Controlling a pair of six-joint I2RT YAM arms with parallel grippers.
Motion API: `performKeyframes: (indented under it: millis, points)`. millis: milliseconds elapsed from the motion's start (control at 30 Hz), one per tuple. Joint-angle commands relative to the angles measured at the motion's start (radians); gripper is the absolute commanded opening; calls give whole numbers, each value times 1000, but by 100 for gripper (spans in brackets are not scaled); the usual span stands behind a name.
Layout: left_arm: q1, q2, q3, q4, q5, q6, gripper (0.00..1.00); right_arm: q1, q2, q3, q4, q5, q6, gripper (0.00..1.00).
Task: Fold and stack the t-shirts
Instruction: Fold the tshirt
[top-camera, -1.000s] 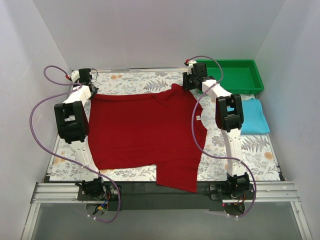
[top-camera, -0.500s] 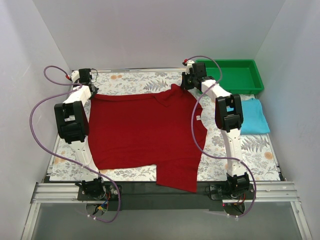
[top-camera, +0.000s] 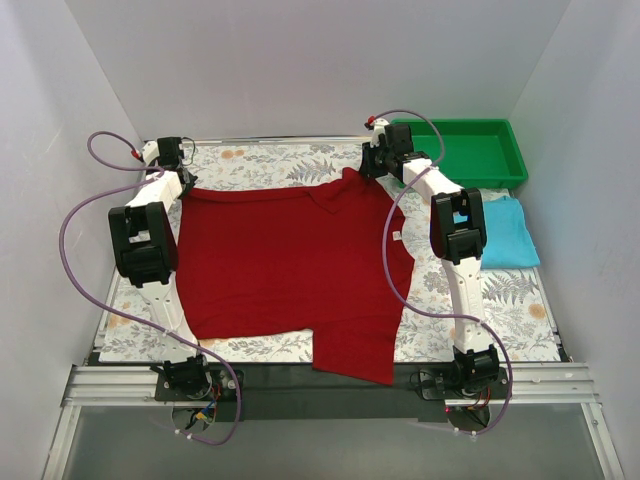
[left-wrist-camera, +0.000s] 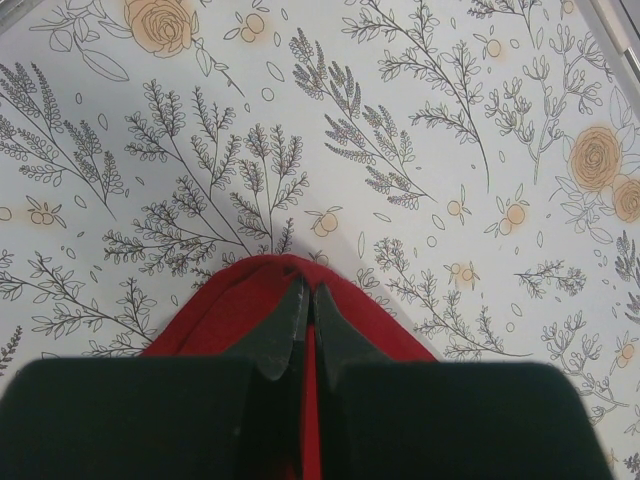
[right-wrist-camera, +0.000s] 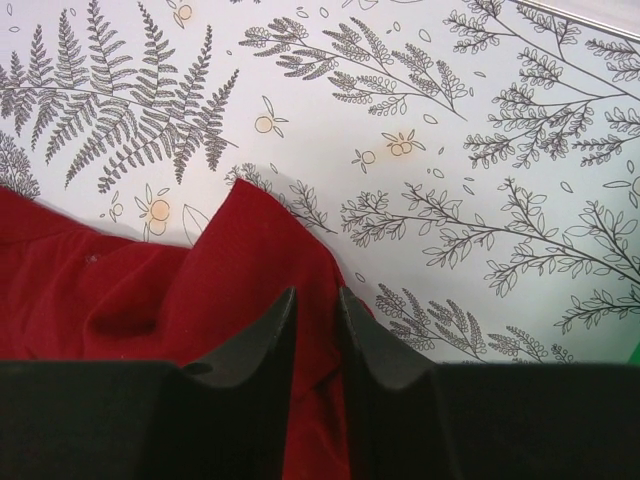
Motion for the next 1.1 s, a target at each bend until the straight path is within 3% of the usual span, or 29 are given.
performKeyframes:
  millis: [0, 600, 800, 1067]
  points:
    - [4, -24, -4, 10, -5, 9, 0, 7, 2, 45, 39, -26, -10, 26]
    - [6, -21, -10, 10, -2, 9, 0, 5, 6, -15, 10, 31, 18, 22]
    - [6, -26, -10, 9, -8, 9, 0, 5, -20, -13, 8, 26, 18, 1]
    - [23, -52, 5, -17, 9, -3, 0, -7, -174, -56, 4, 56, 53, 1]
